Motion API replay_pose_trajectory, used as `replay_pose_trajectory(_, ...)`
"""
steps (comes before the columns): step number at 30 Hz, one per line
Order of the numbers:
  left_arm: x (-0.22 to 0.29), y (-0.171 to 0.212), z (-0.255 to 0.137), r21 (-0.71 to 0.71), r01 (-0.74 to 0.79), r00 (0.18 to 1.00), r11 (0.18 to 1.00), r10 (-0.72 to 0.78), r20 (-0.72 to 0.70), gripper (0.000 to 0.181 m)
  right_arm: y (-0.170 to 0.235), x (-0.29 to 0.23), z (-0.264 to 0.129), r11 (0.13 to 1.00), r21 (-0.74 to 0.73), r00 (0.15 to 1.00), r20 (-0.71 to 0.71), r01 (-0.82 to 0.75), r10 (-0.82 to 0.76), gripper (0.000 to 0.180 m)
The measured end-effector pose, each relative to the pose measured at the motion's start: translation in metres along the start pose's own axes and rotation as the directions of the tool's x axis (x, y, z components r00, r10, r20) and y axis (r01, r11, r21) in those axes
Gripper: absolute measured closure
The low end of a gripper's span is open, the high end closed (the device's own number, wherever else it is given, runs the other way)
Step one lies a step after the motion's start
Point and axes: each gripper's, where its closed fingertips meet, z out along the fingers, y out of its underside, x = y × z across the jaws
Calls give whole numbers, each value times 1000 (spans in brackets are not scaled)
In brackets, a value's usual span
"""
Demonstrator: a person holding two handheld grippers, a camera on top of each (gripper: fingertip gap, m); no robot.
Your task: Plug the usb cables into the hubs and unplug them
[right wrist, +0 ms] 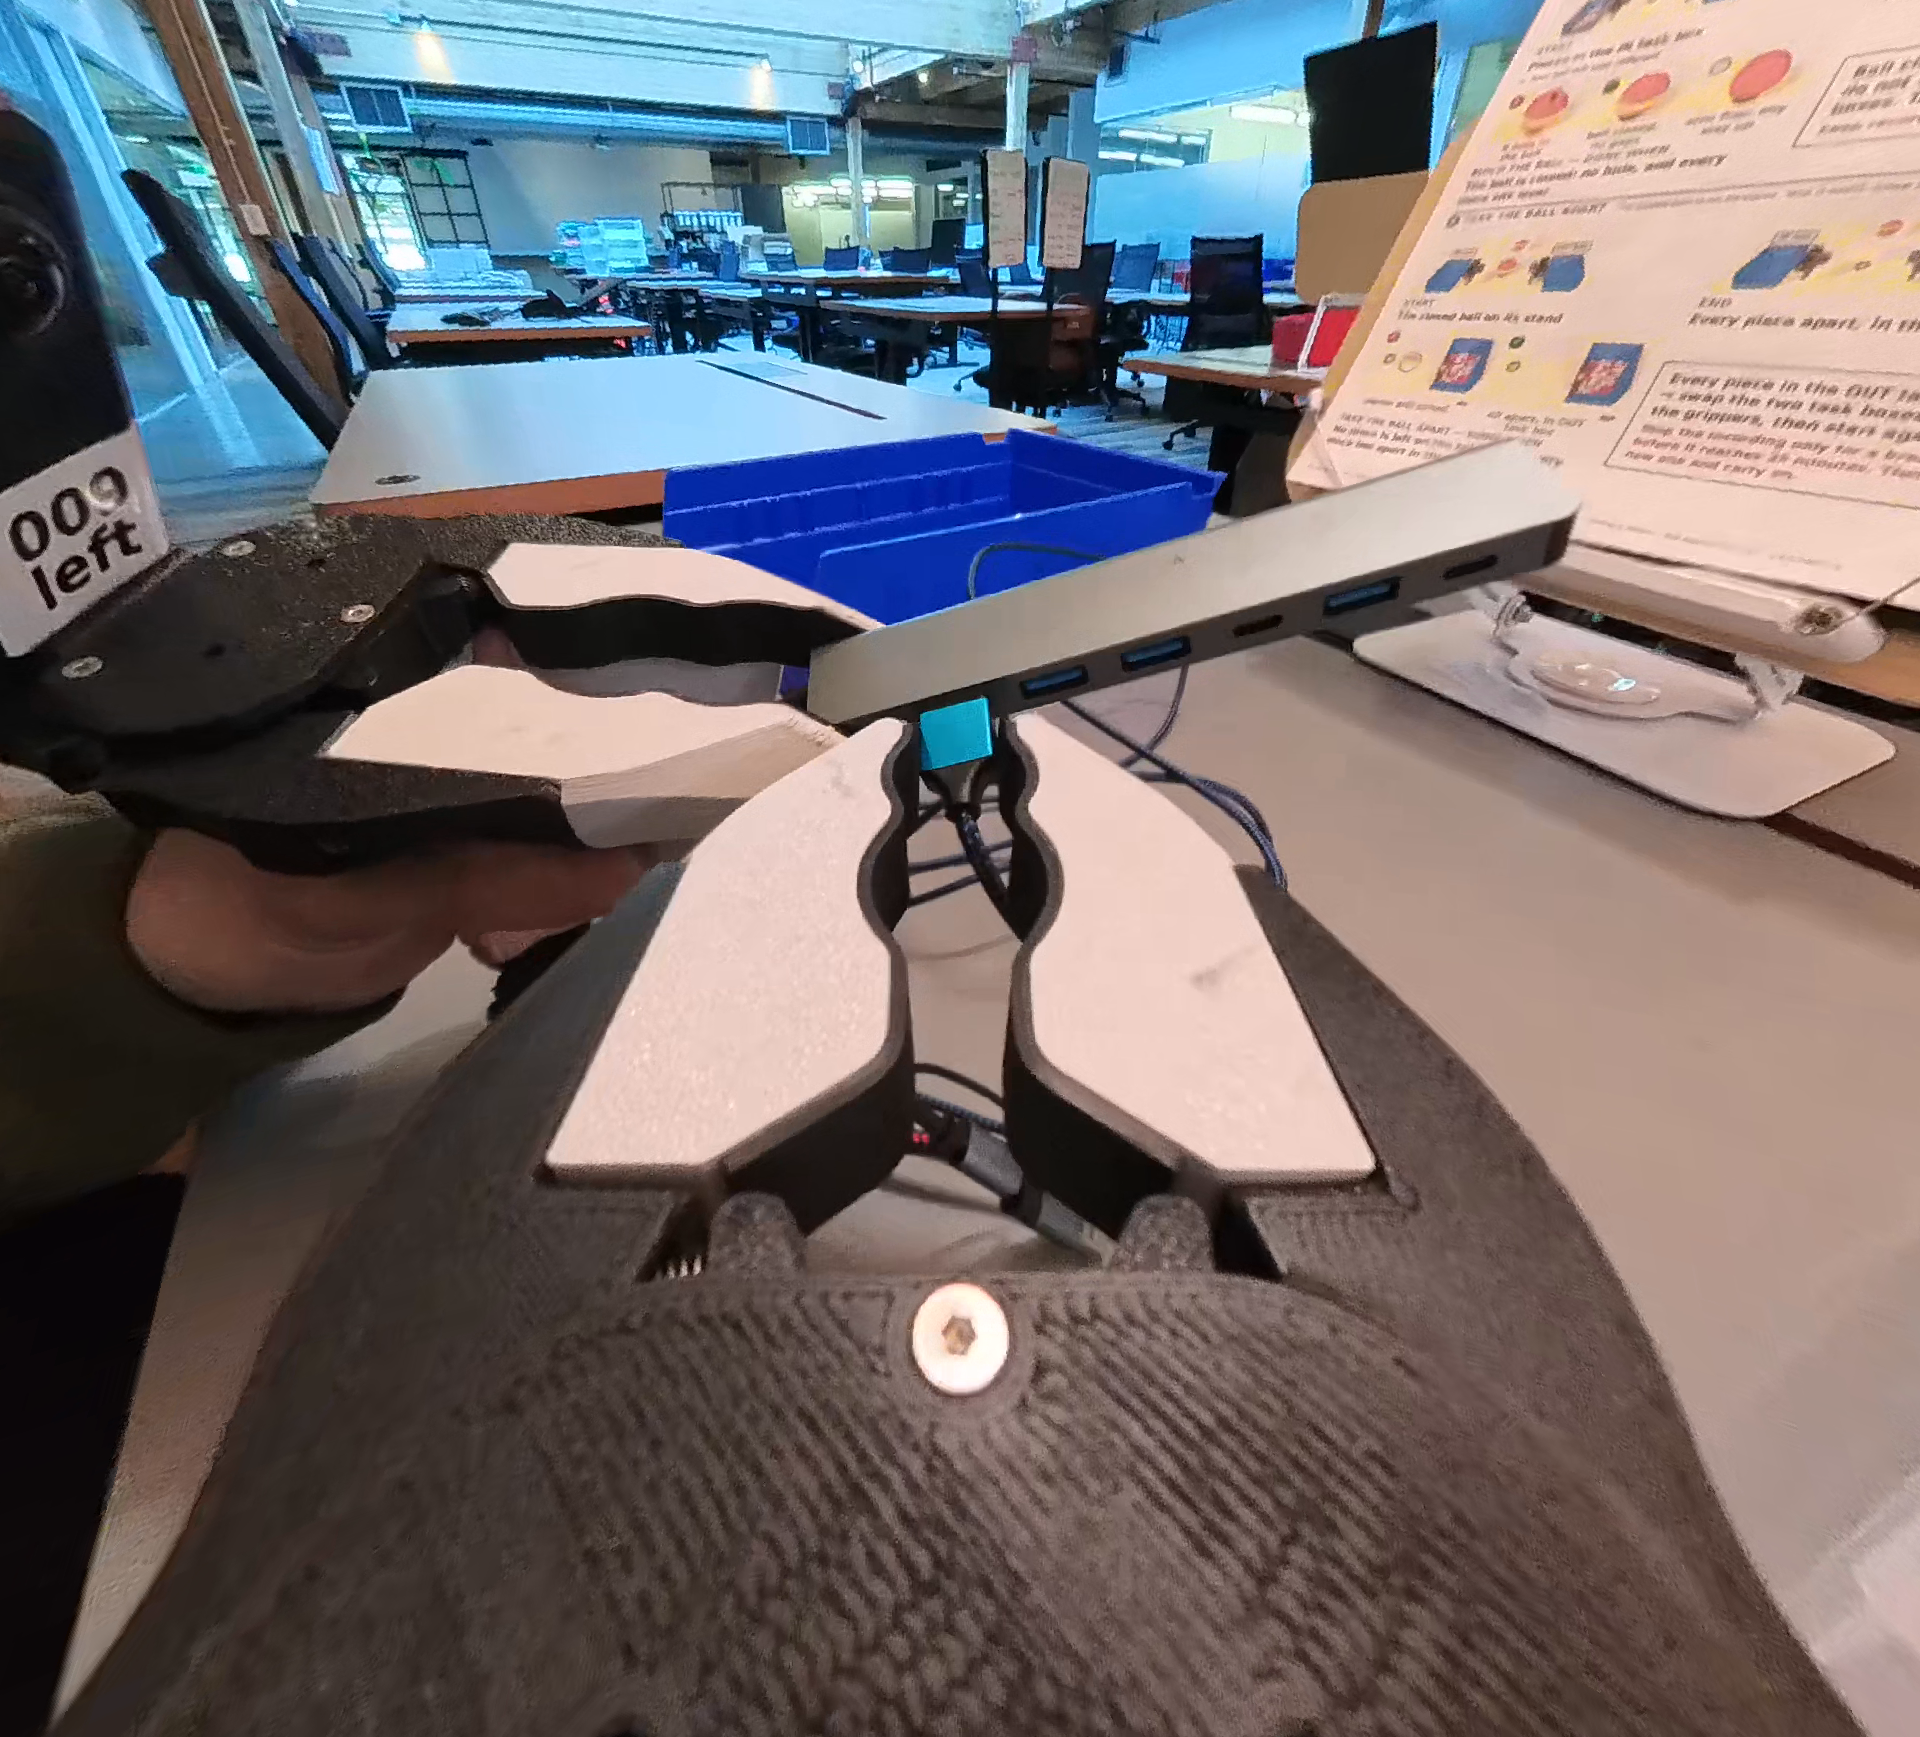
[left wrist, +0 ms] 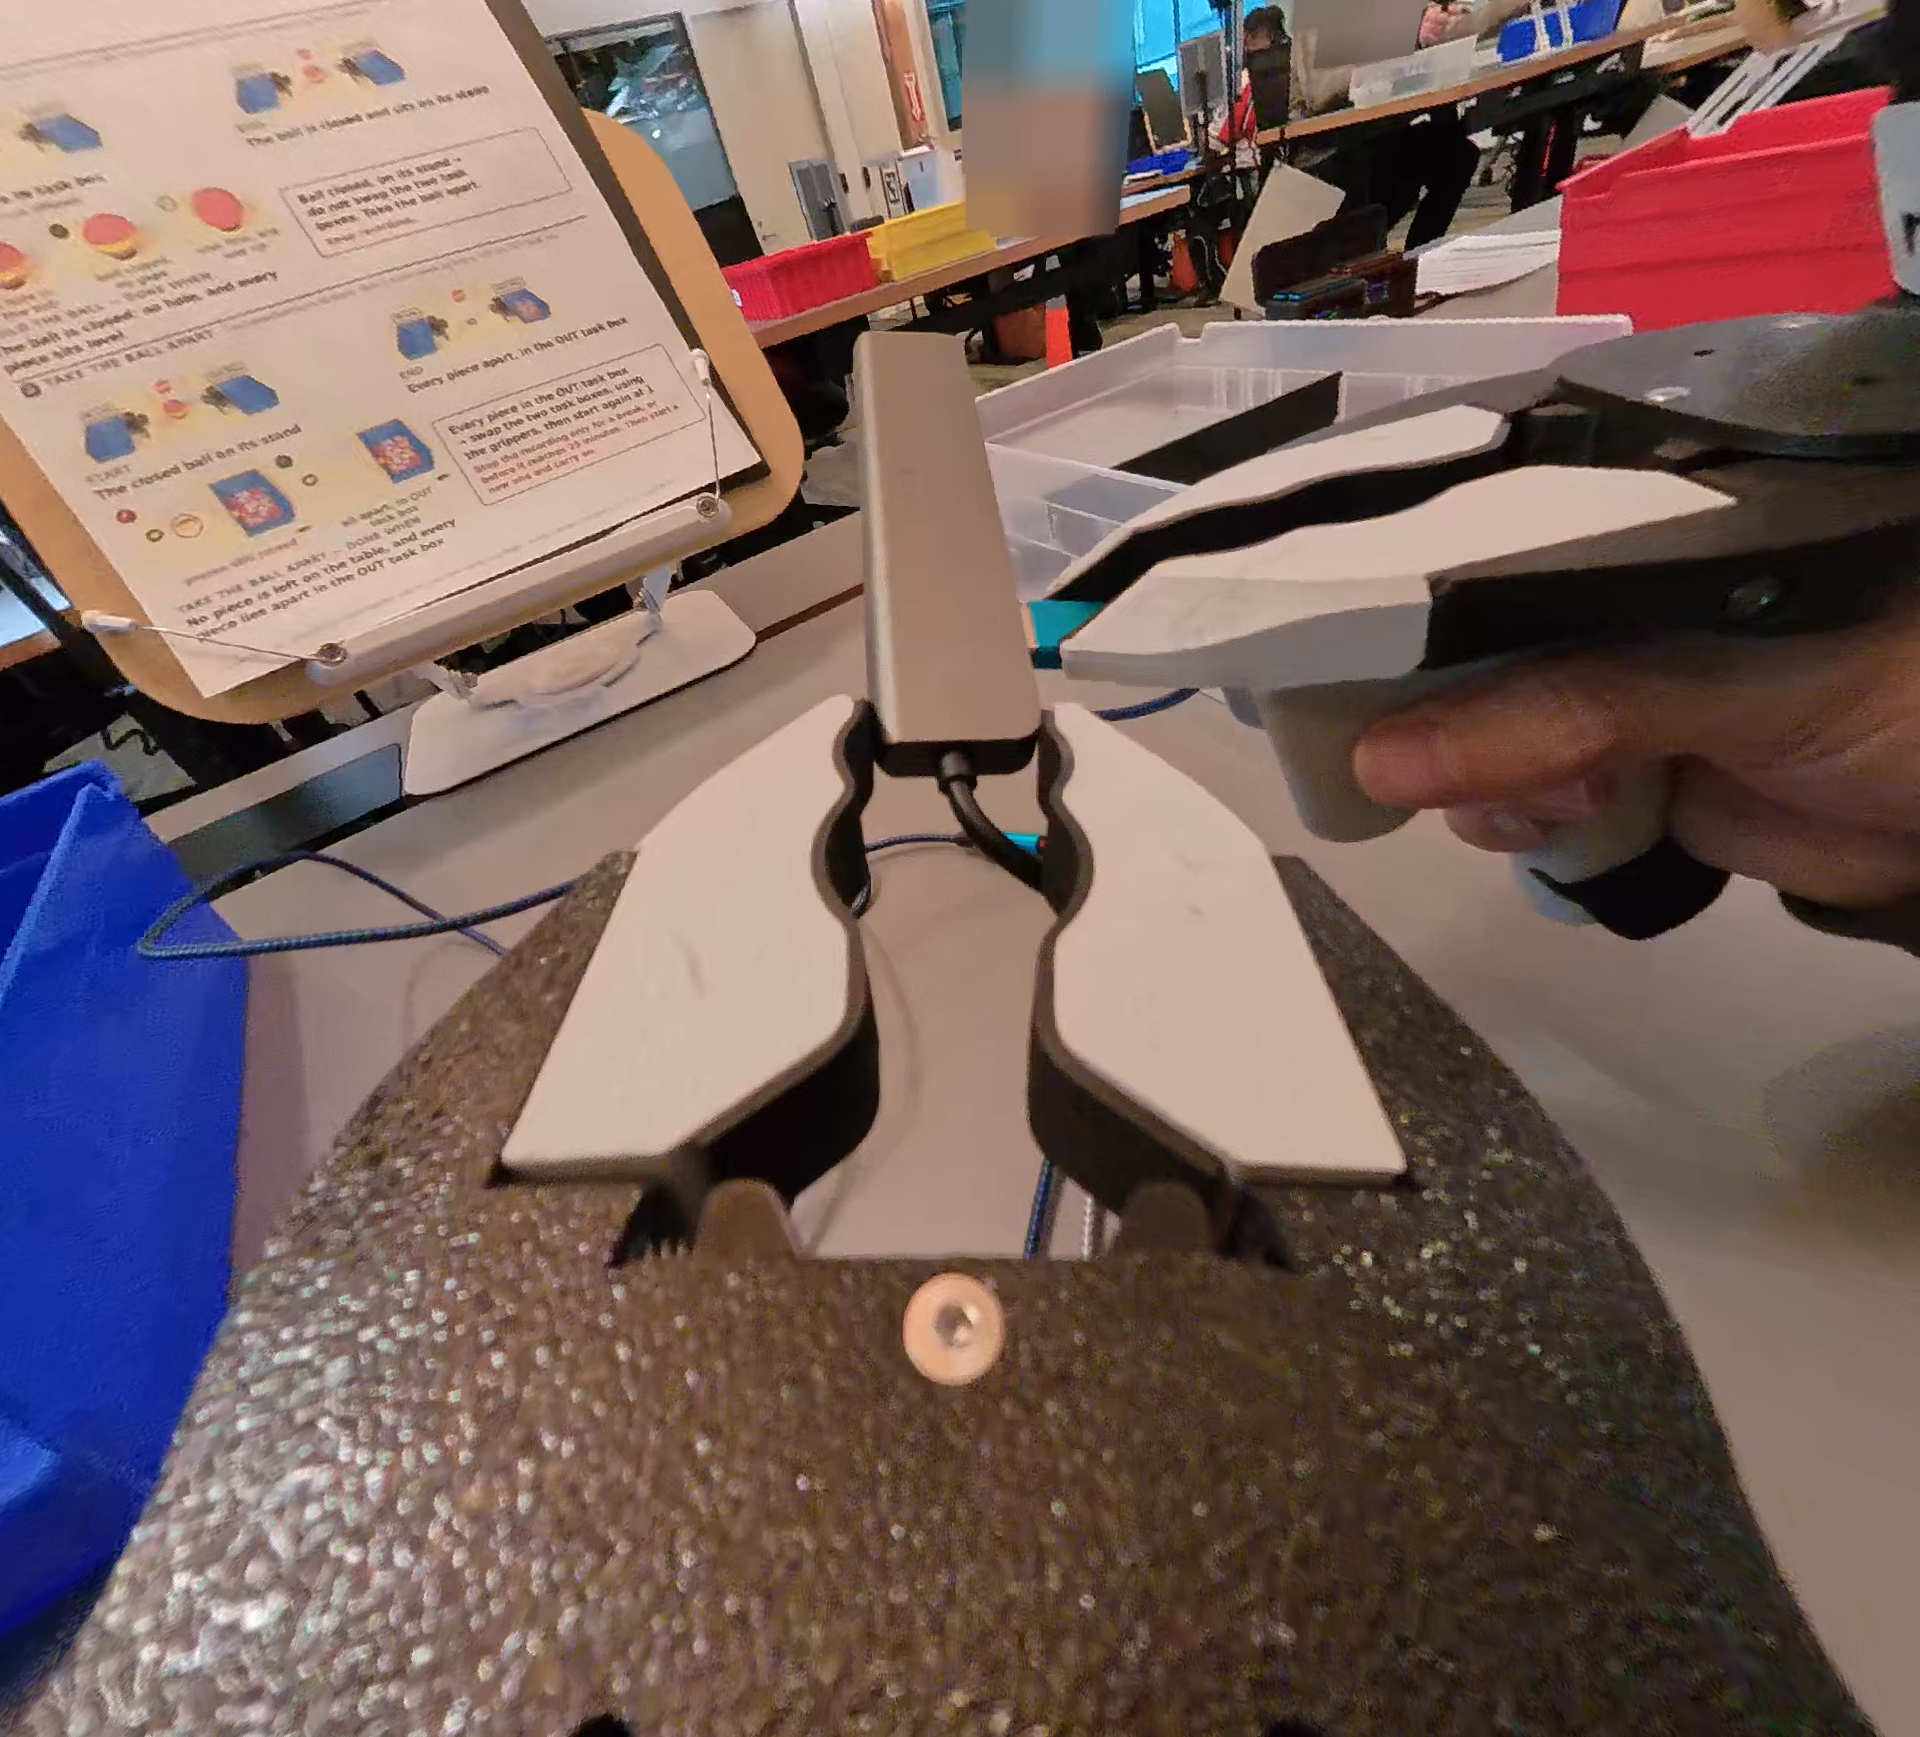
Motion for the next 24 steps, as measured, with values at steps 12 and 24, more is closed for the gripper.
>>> replay_pose_trajectory(12, 2, 7, 2, -87, 225, 971, 970, -231, -67, 152, 0, 1, 0, 990, 60, 990, -78, 124, -119, 165)
replay_pose_trajectory(24, 1, 18, 3, -113, 231, 970, 966, -238, -54, 152, 14, 3, 5, 993, 4, 987, -115, 116, -115, 166)
